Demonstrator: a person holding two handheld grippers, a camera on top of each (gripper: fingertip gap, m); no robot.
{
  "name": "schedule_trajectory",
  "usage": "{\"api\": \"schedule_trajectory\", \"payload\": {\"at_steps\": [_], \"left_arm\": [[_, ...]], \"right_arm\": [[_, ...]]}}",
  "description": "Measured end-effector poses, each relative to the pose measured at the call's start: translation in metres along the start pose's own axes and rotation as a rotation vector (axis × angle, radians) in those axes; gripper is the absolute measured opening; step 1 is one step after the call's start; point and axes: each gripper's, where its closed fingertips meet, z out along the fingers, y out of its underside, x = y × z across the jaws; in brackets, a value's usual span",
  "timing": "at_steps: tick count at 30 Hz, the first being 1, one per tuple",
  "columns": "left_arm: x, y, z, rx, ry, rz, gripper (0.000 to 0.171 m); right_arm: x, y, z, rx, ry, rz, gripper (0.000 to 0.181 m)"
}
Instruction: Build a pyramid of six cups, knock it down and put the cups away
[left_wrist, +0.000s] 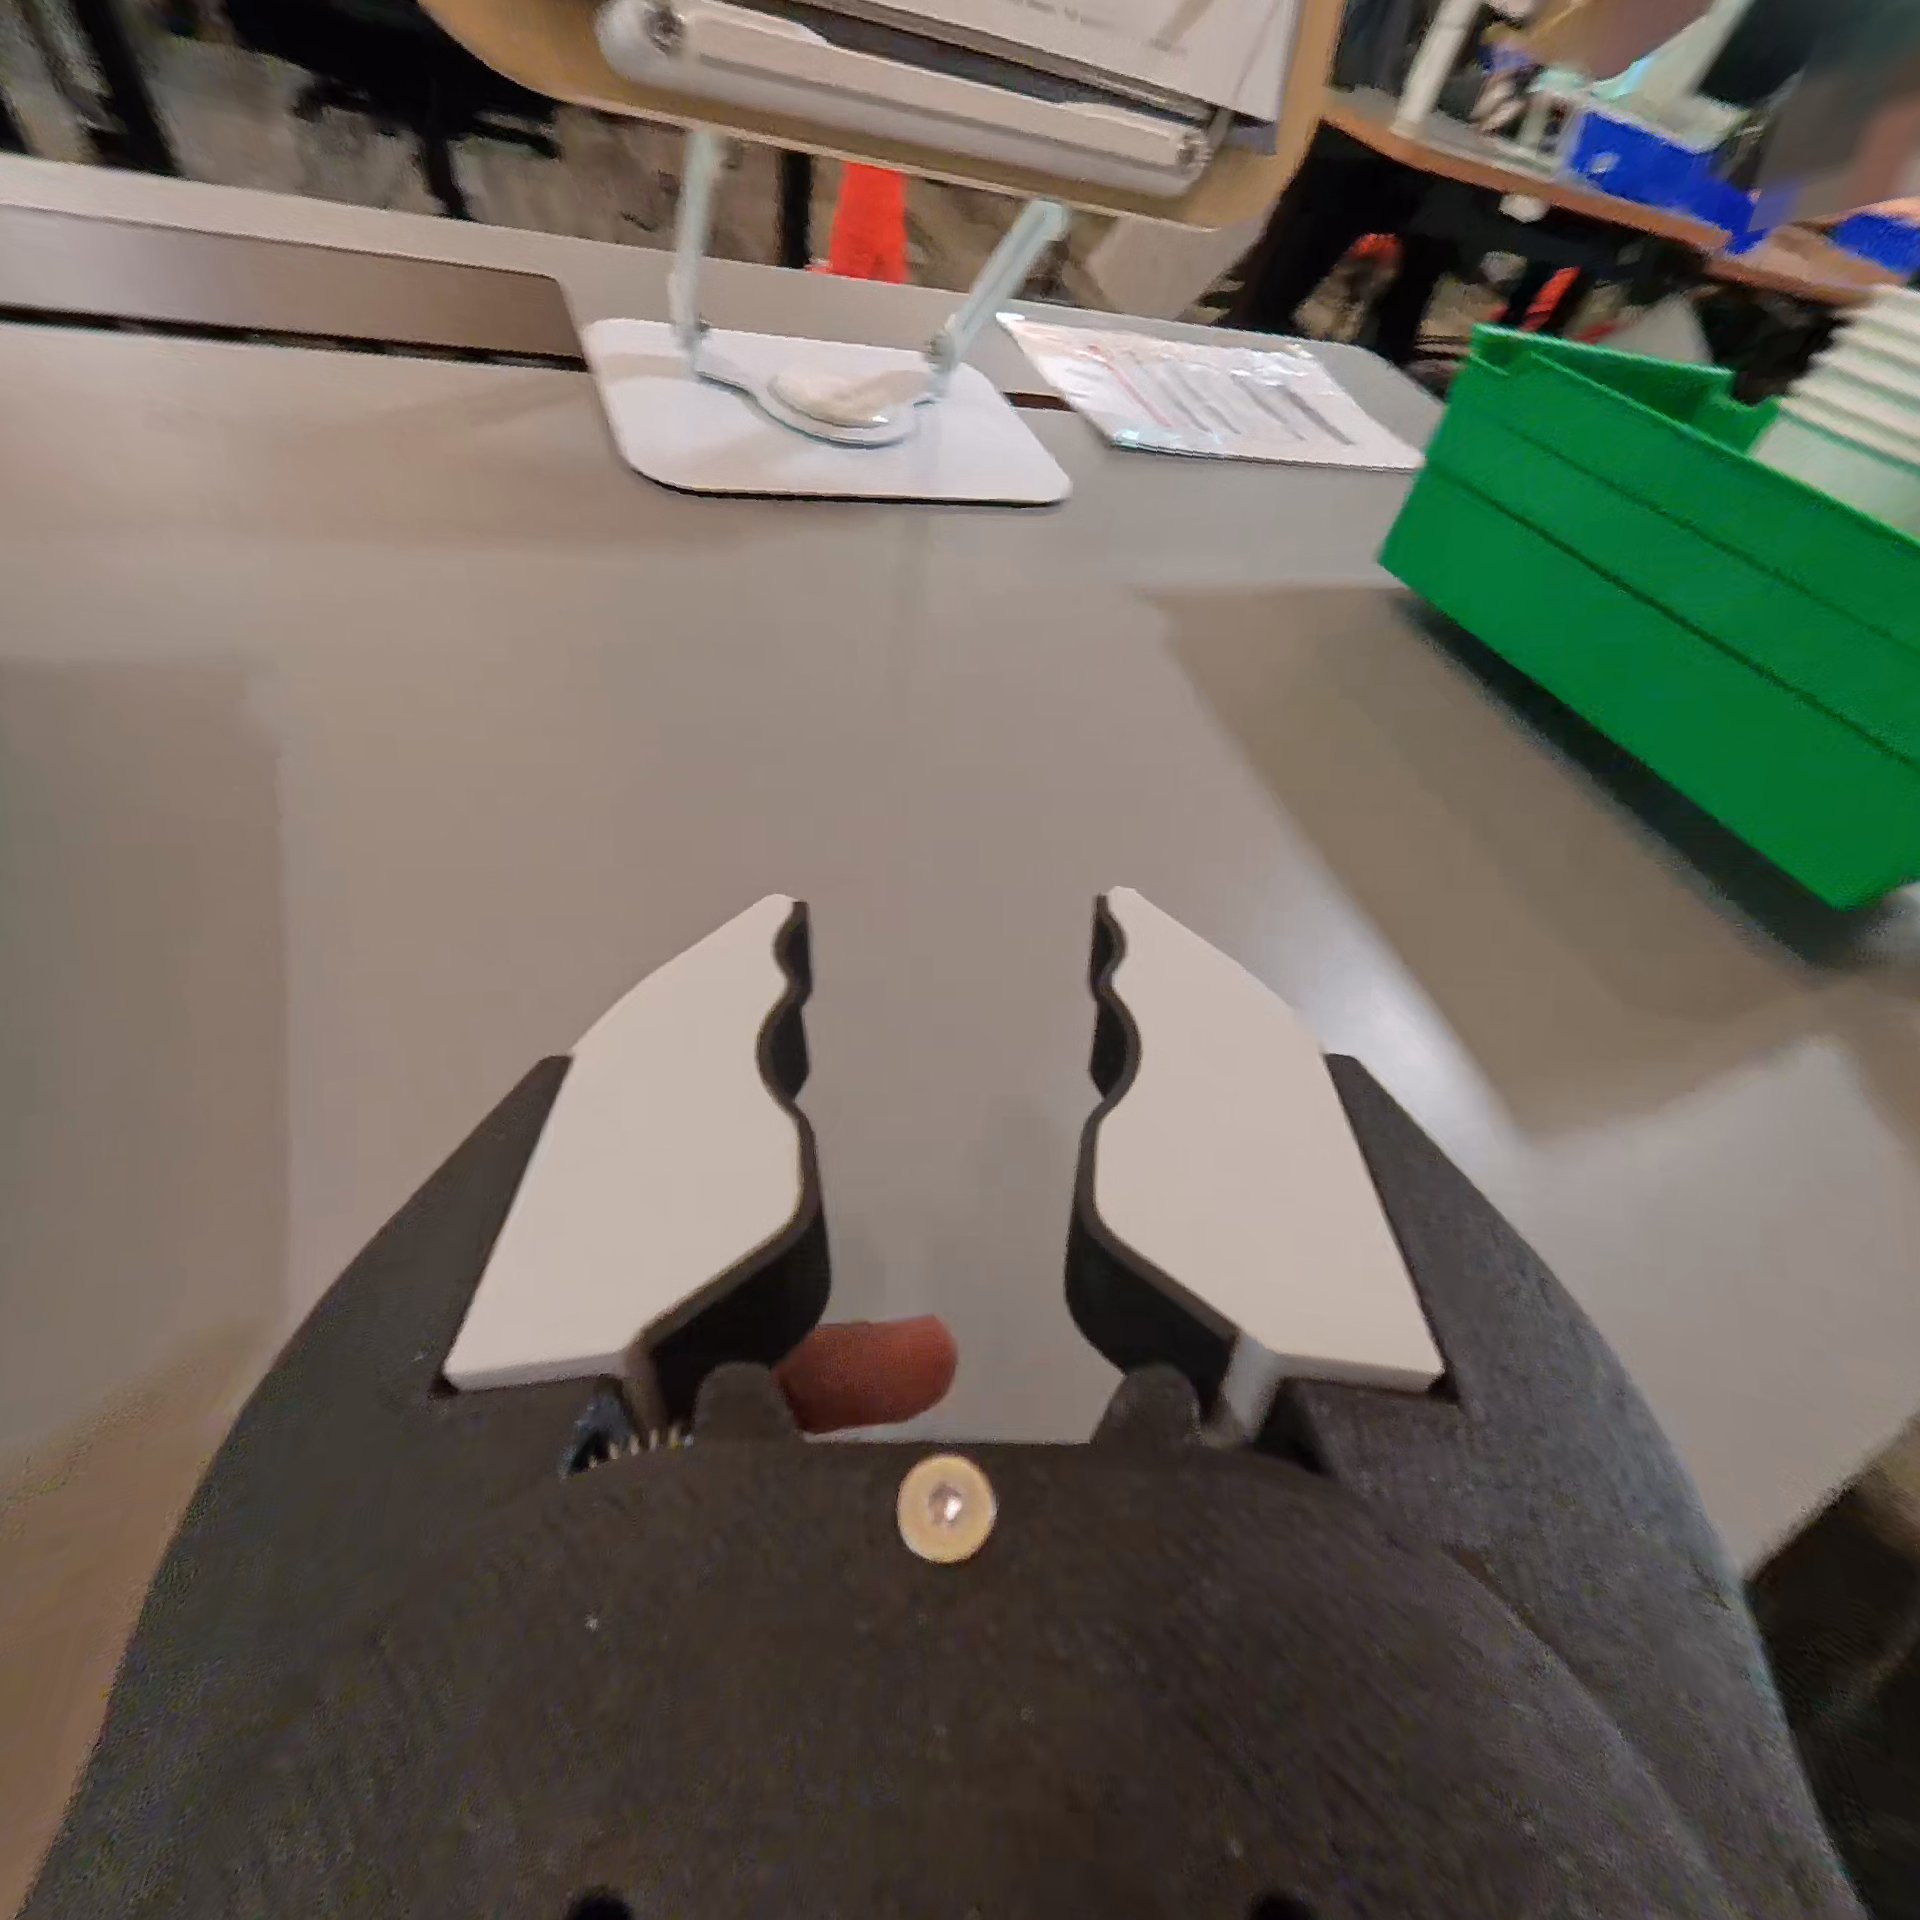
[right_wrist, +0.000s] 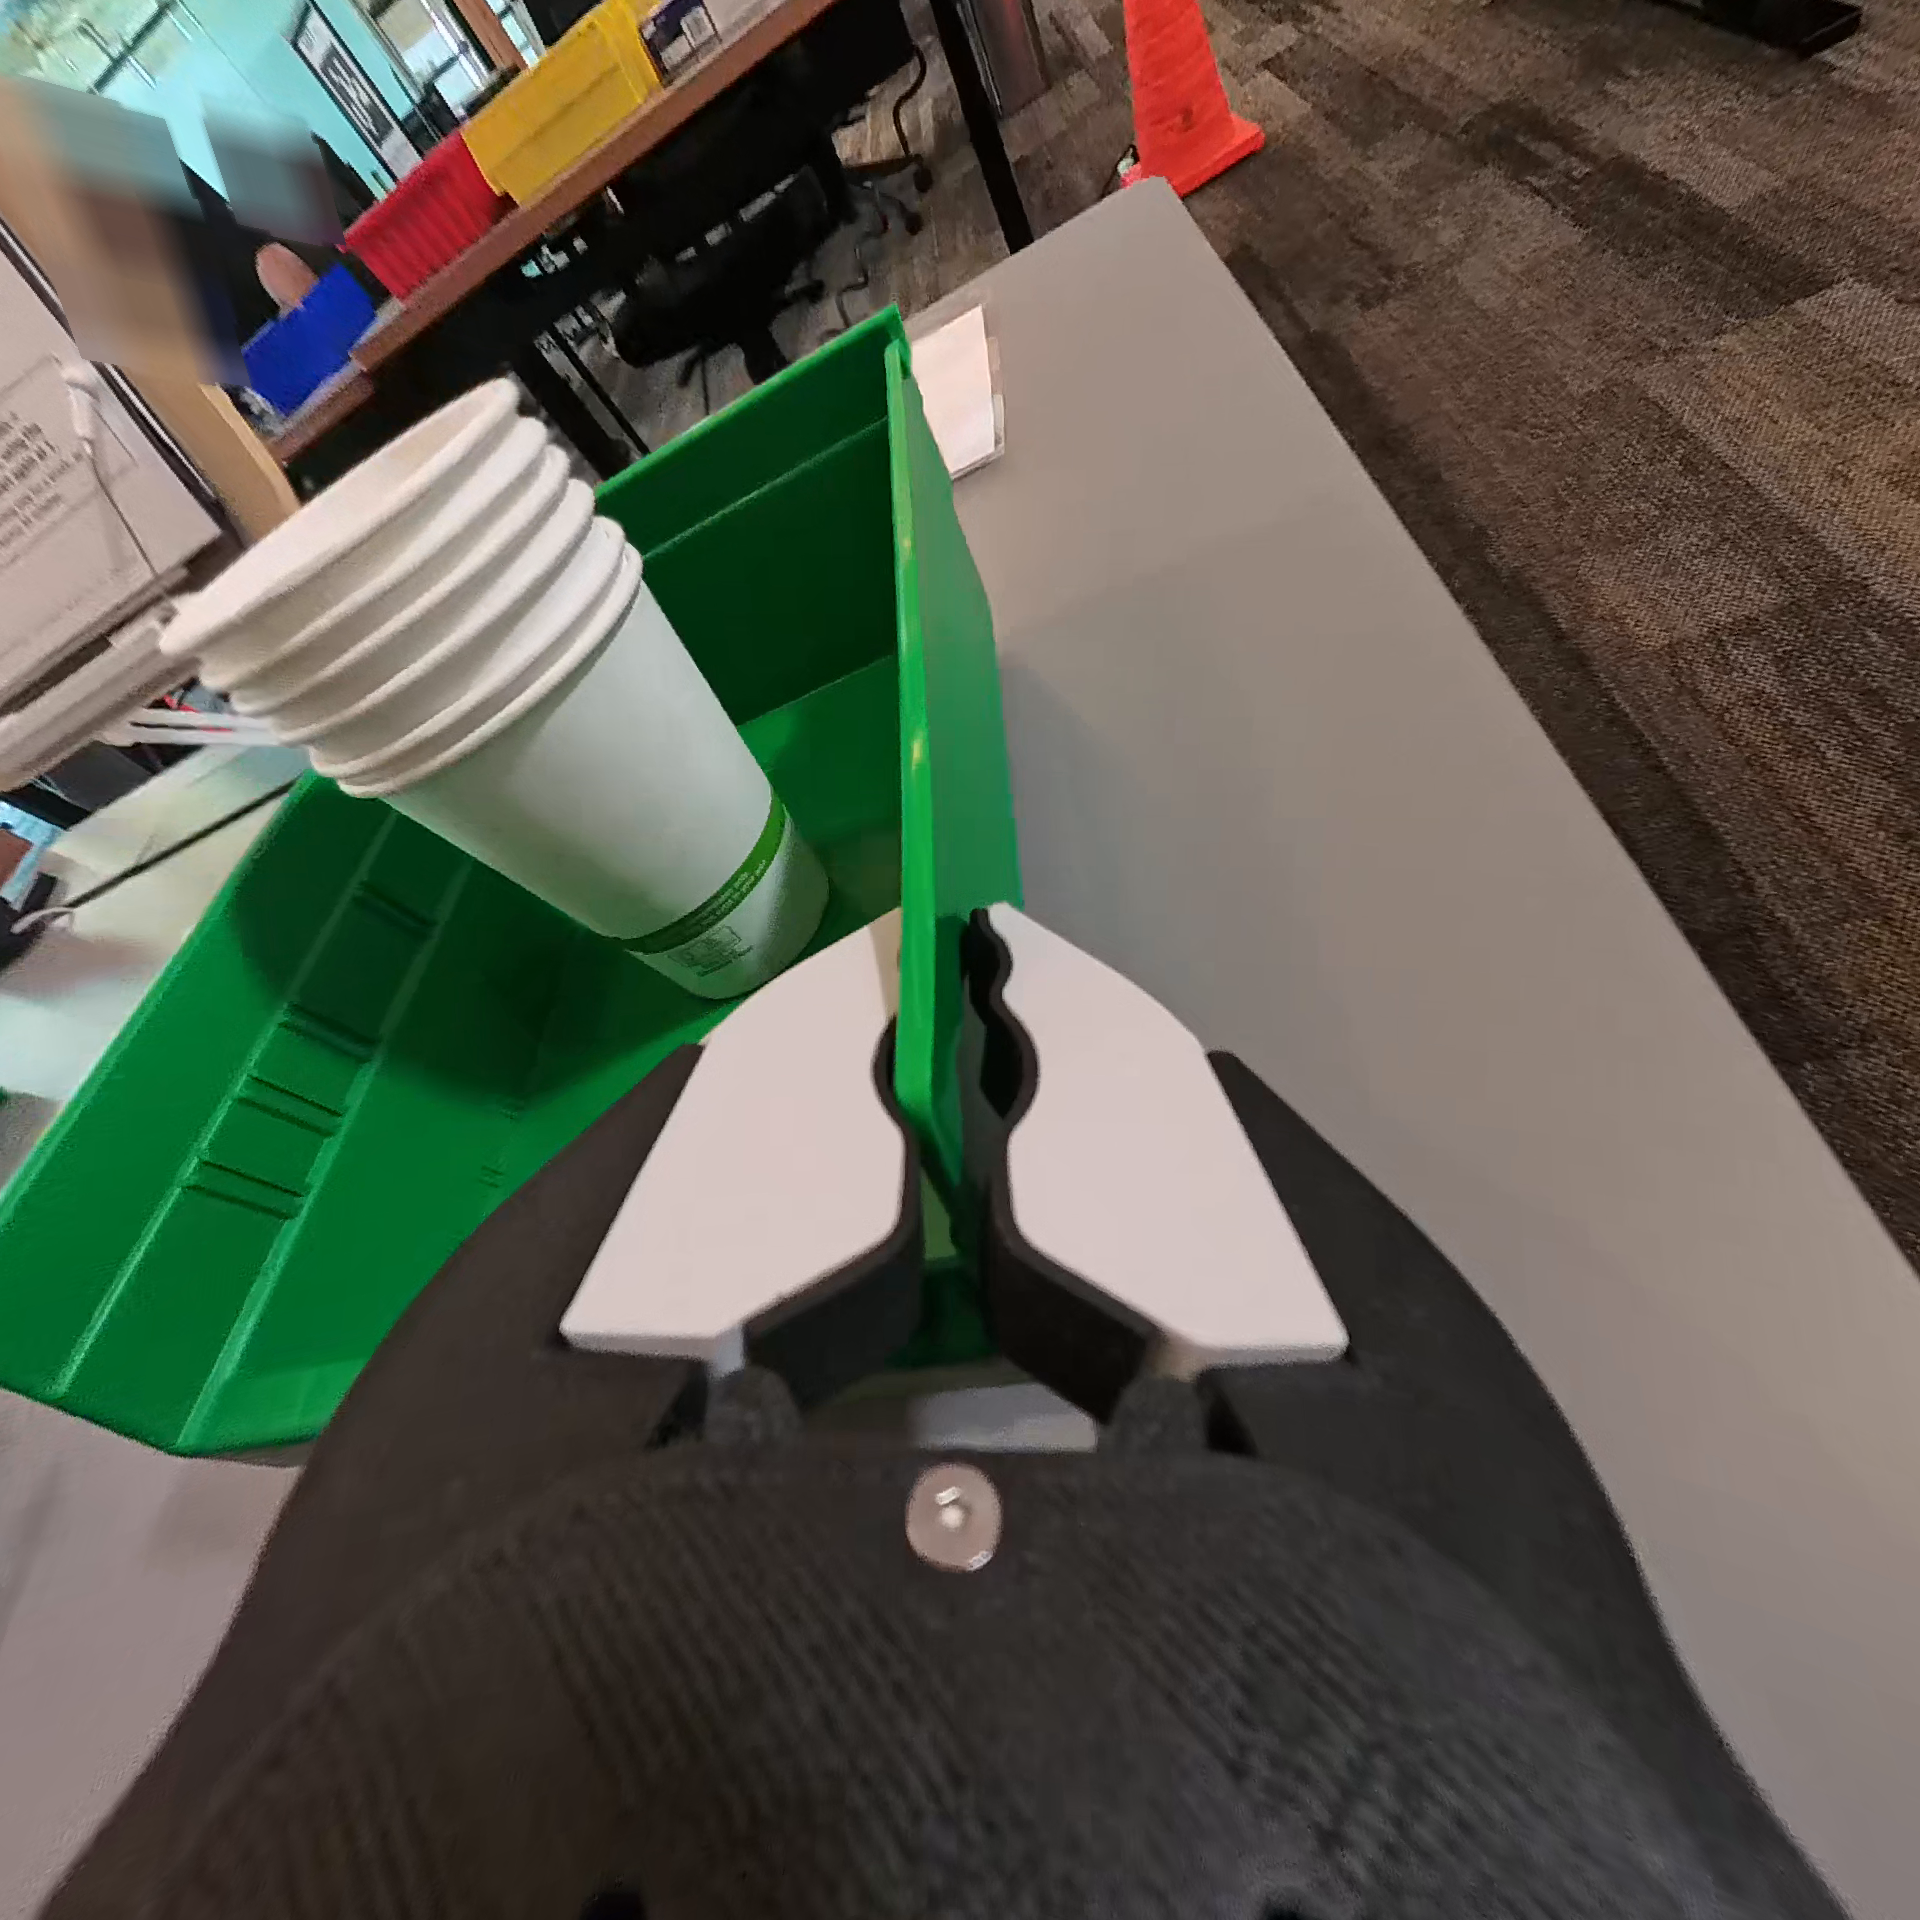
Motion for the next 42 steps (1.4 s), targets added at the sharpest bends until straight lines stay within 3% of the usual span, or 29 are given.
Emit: {"api": "schedule_trajectory", "payload": {"at_steps": [3,5,8,12,15,21,23,26,34,42], "left_arm": [[-0.019,-0.013,-0.01,0.051,-0.134,0.064,0.067],[-0.028,-0.031,-0.023,0.145,-0.196,0.077,0.082],[-0.06,-0.056,-0.053,0.278,-0.397,0.097,0.094],[-0.113,-0.057,-0.086,0.249,-0.652,0.16,0.094],[-0.151,-0.046,-0.103,0.2,-0.743,0.12,0.09],[-0.196,0.004,-0.087,-0.046,-0.656,0.02,0.05],[-0.199,0.002,-0.087,-0.055,-0.682,0.066,0.021],[-0.192,0.003,-0.081,-0.083,-0.607,0.086,0.009],[-0.18,-0.026,-0.096,-0.018,-0.627,0.257,0.007],[-0.168,-0.046,-0.111,0.077,-0.593,0.206,0.007]], "right_arm": [[0.0,0.003,0.004,-0.01,0.005,-0.008,0.006],[-0.001,0.001,0.005,-0.002,-0.005,0.002,0.006],[-0.006,-0.002,0.007,0.01,-0.019,0.015,0.006],[-0.016,-0.004,0.014,0.015,-0.045,0.024,0.006],[-0.026,-0.001,0.021,0.0,-0.072,0.023,0.006],[-0.049,0.008,0.03,-0.036,-0.123,0.013,0.006],[-0.058,0.012,0.032,-0.044,-0.142,0.001,0.006],[-0.074,0.014,0.031,-0.044,-0.177,-0.027,0.006],[-0.114,0.028,0.039,-0.072,-0.208,-0.082,0.006],[-0.164,0.055,0.049,-0.063,-0.194,-0.108,0.006]]}}
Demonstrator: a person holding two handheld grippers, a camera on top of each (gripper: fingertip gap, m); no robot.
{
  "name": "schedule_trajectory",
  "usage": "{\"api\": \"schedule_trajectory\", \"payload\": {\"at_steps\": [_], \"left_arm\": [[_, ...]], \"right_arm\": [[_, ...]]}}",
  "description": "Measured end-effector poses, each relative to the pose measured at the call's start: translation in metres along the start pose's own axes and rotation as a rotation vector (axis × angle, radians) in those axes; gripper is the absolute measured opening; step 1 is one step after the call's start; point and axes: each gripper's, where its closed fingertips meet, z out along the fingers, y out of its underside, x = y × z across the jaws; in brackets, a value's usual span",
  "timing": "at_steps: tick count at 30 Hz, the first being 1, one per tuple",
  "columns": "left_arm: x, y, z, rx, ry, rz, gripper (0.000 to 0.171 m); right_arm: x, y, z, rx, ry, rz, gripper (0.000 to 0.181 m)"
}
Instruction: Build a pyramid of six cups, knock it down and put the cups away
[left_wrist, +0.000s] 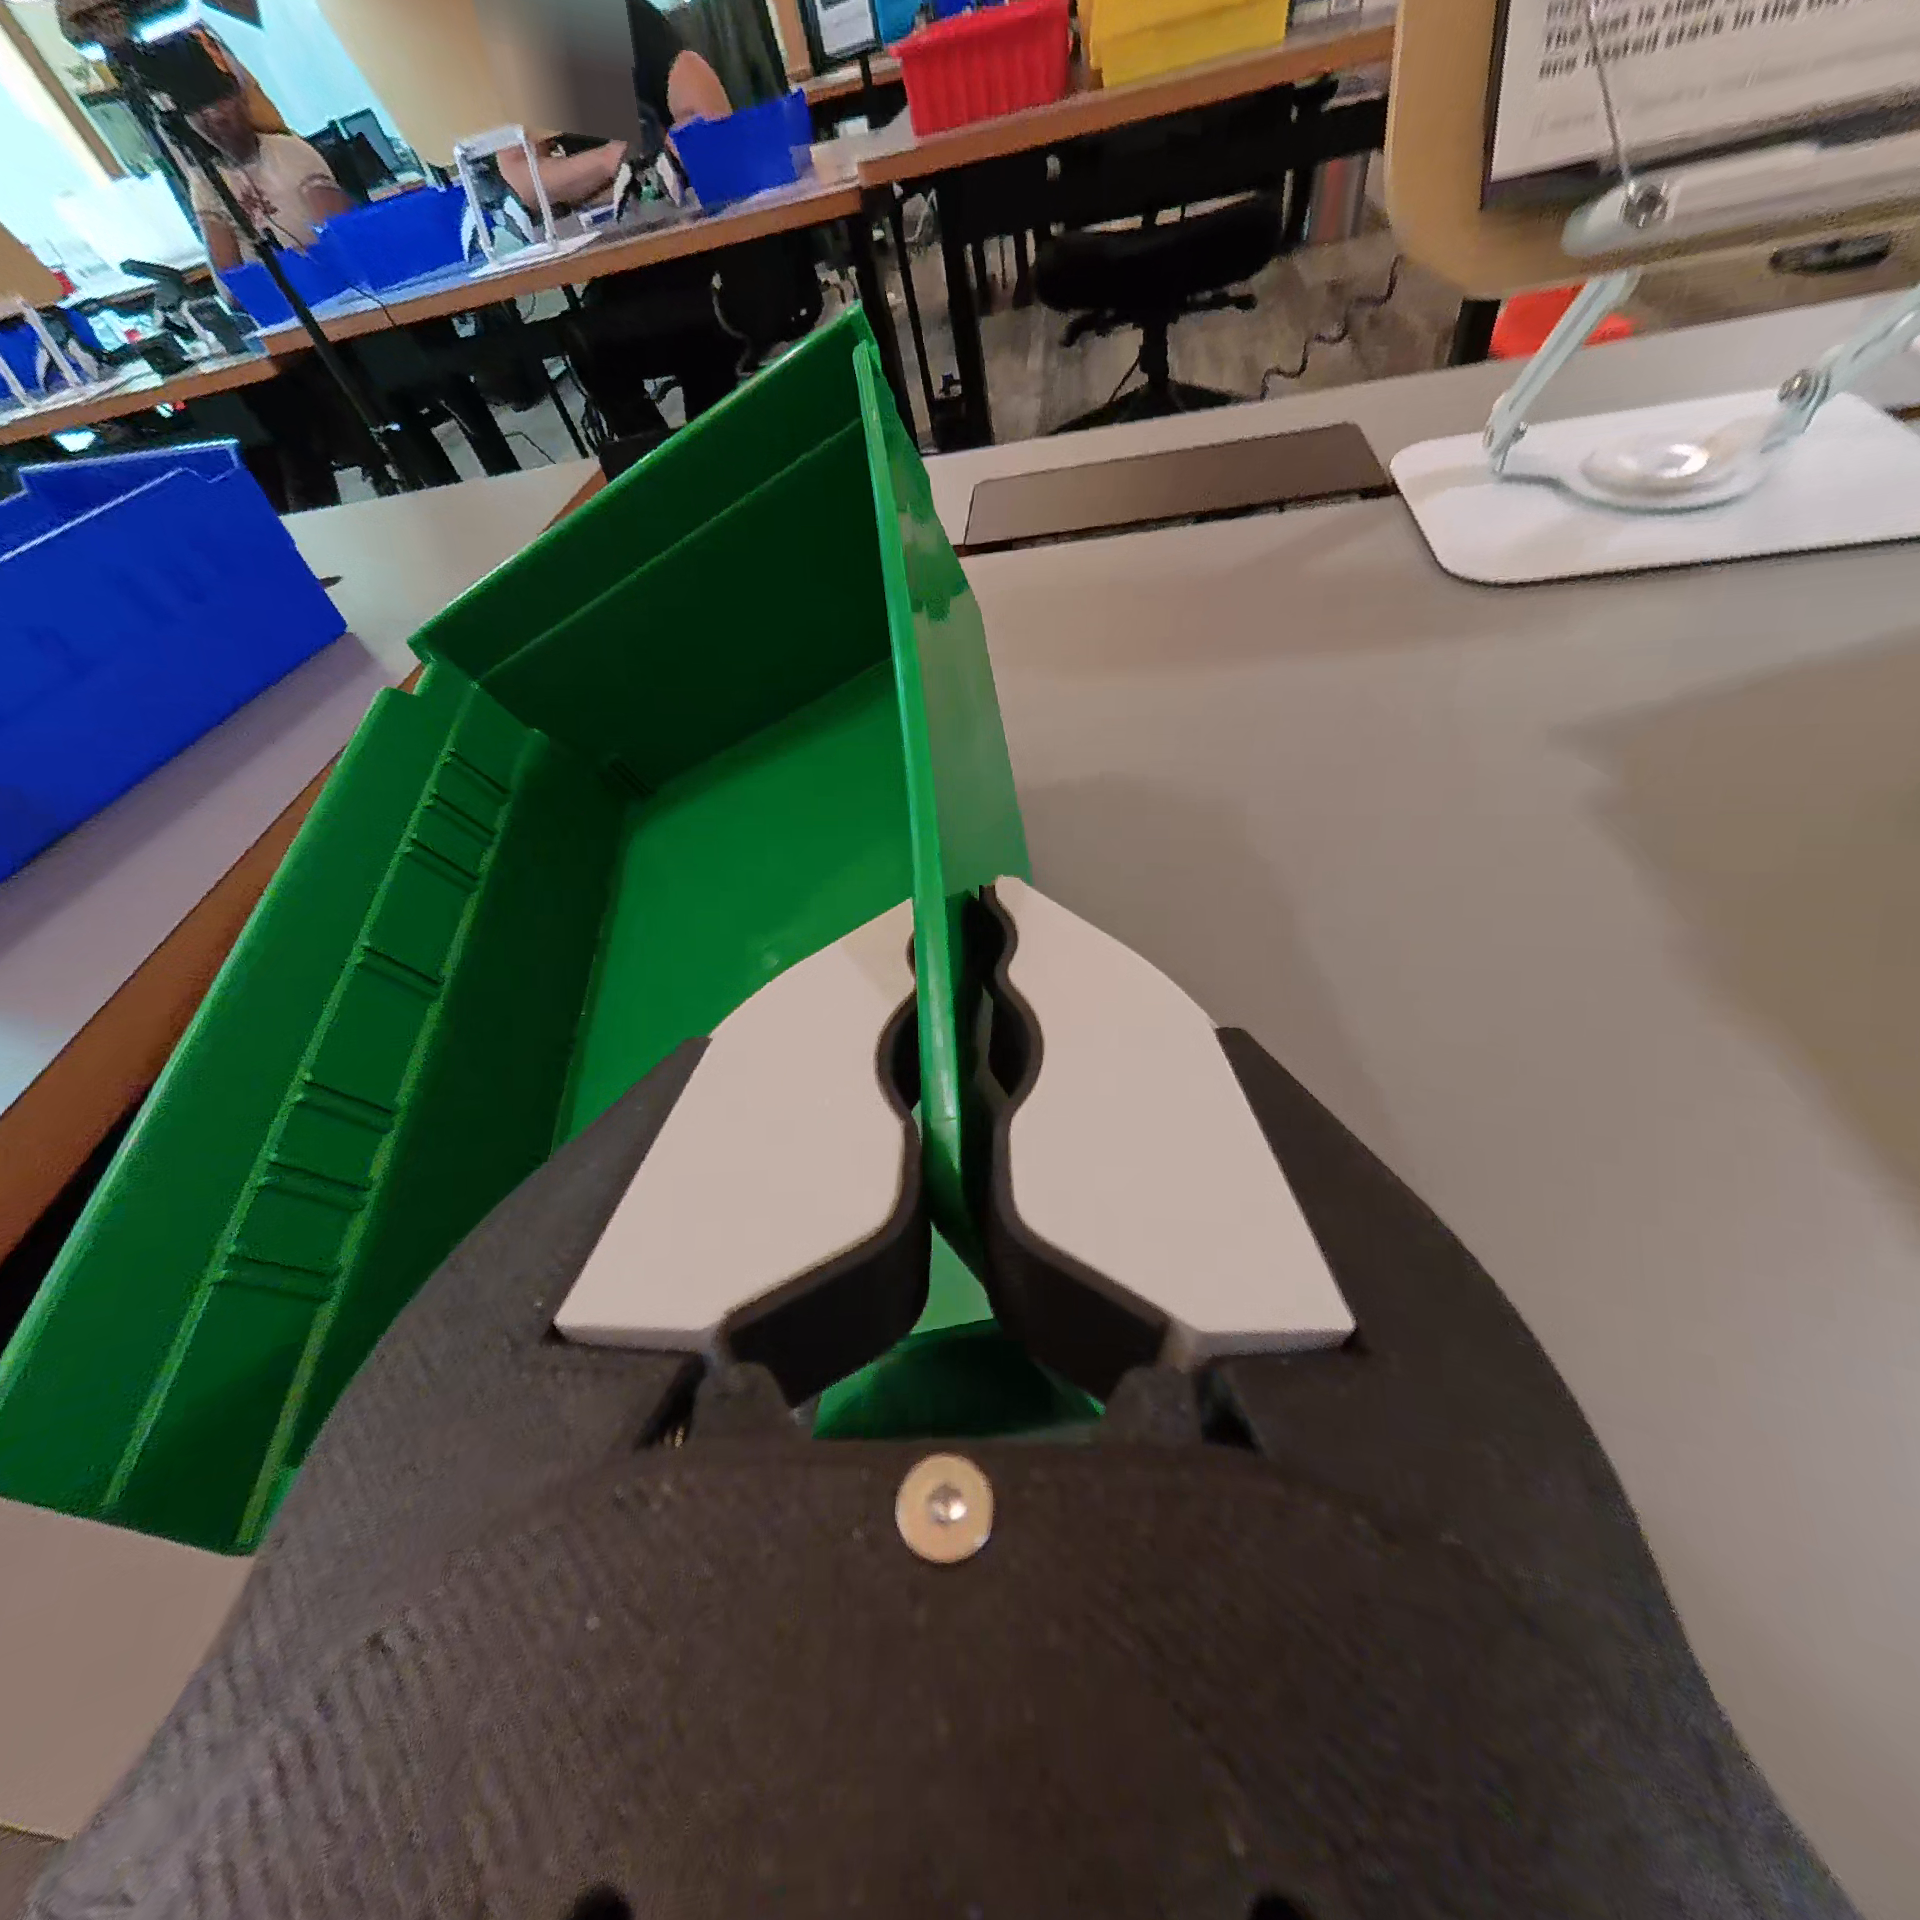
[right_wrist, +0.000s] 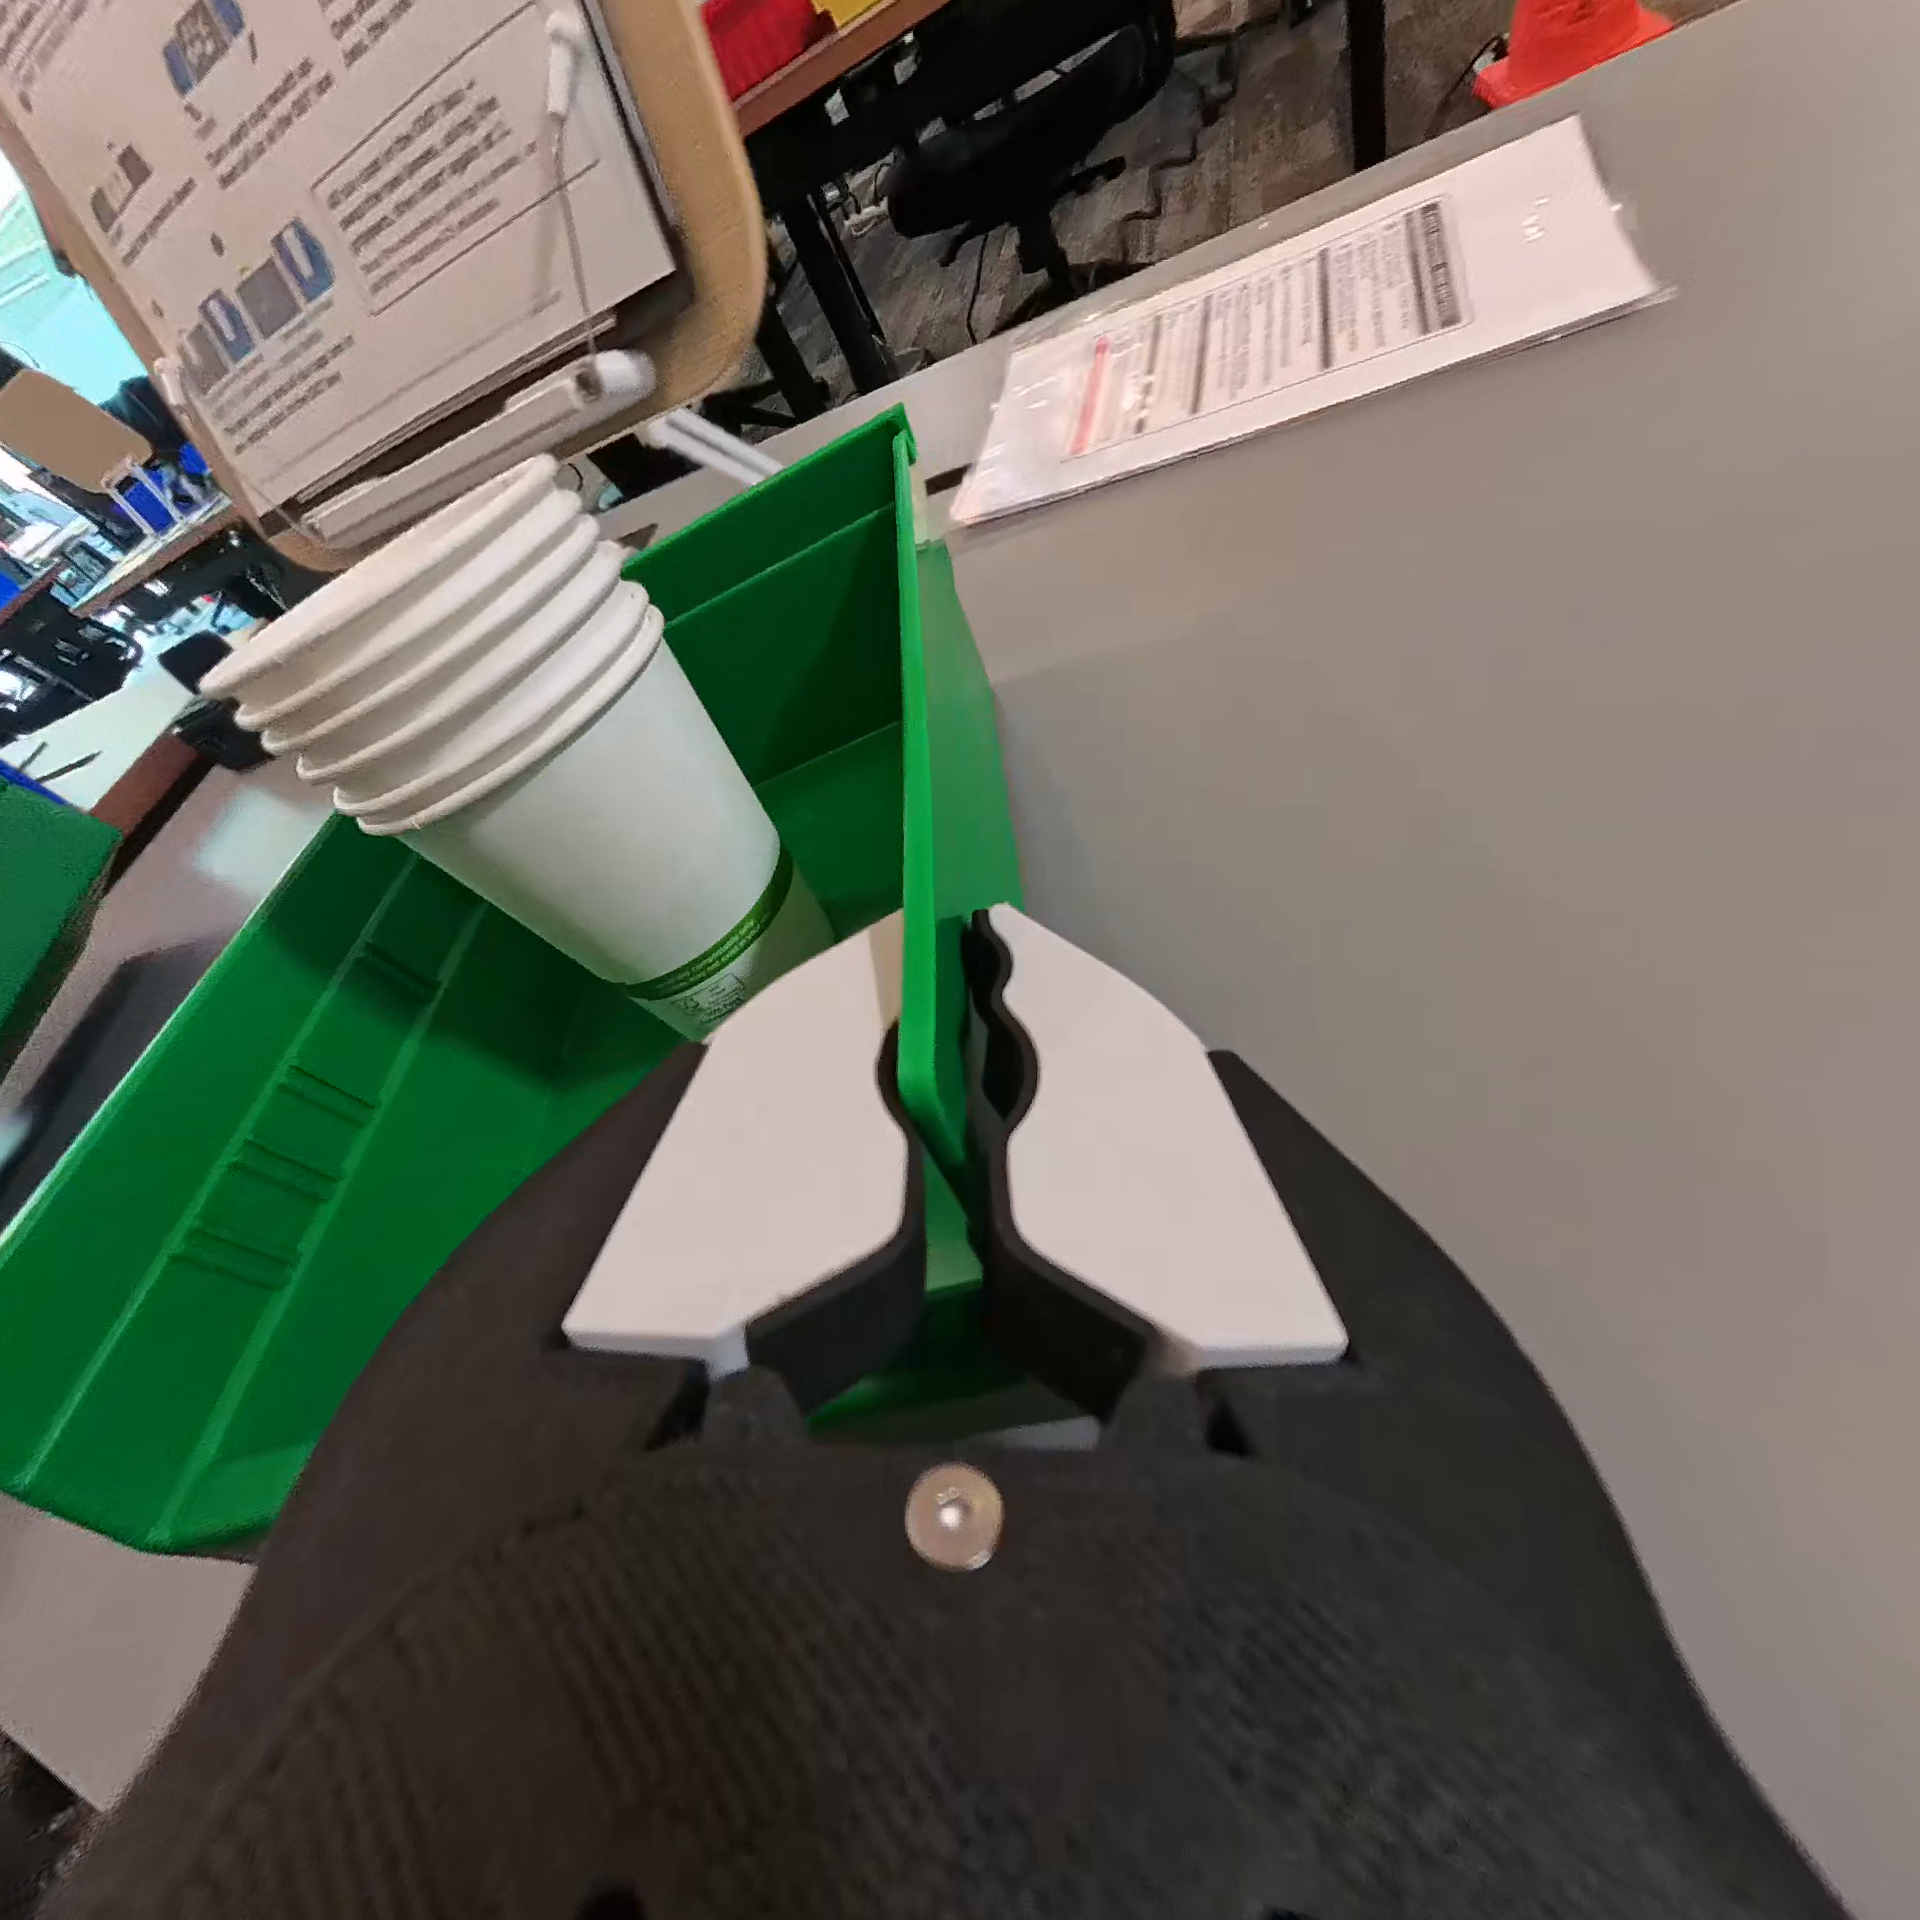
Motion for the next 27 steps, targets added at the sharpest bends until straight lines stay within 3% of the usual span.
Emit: {"api": "schedule_trajectory", "payload": {"at_steps": [5,13,21,27], "left_arm": [[-0.006,-0.007,-0.01,-0.027,0.002,0.029,0.007],[-0.027,-0.034,-0.035,0.011,0.007,-0.08,0.006],[-0.076,-0.063,-0.071,0.042,-0.081,-0.066,0.007],[-0.119,-0.065,-0.092,0.062,-0.182,-0.088,0.005]], "right_arm": [[-0.06,0.023,0.022,0.02,-0.011,-0.024,0.006],[-0.169,0.07,0.071,-0.005,-0.057,-0.059,0.006],[-0.276,0.11,0.127,-0.017,-0.065,-0.058,0.006],[-0.358,0.136,0.158,-0.027,-0.045,-0.141,0.006]]}}
